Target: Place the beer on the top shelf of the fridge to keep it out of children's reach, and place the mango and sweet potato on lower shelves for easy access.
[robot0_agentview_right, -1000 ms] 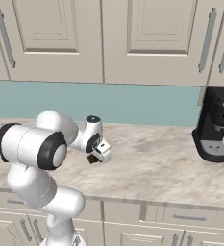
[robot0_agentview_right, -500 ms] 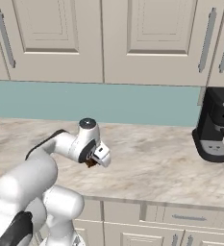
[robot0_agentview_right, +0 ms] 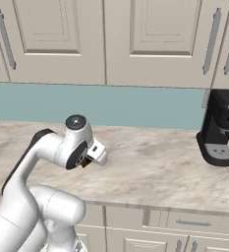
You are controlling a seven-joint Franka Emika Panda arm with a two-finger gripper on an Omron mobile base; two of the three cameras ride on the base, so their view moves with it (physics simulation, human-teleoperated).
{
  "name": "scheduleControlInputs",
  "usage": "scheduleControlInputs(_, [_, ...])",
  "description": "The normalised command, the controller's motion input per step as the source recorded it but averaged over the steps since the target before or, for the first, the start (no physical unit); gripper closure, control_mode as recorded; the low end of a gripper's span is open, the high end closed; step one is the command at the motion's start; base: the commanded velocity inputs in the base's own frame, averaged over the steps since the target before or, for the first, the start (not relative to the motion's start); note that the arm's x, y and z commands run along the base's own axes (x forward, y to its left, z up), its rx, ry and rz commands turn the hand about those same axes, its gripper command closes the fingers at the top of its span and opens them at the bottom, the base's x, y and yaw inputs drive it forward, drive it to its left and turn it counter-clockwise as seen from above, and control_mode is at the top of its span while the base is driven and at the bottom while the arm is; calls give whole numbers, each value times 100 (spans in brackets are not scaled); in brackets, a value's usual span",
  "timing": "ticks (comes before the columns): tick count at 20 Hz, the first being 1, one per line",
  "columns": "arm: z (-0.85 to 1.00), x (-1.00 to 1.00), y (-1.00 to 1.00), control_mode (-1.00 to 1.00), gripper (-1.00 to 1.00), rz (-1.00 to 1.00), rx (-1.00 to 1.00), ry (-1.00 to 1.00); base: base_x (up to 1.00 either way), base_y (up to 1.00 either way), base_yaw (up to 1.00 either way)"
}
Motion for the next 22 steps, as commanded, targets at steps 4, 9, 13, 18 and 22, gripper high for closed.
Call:
scheduleControlInputs(4, [78,-42,0,-100,100,14,-1,-2,0,0,0])
scheduleControlInputs(9, [66,-36,2,-100,100,16,-3,0,0,0,0])
scheduleControlInputs(13, [49,-30,16,-100,100,15,-7,0,0,0,0])
scheduleControlInputs(18, [26,-38,17,100,100,13,-9,0,-13,4,3])
scheduleControlInputs(22, [0,0,0,100,100,0,0,0,-88,8,12])
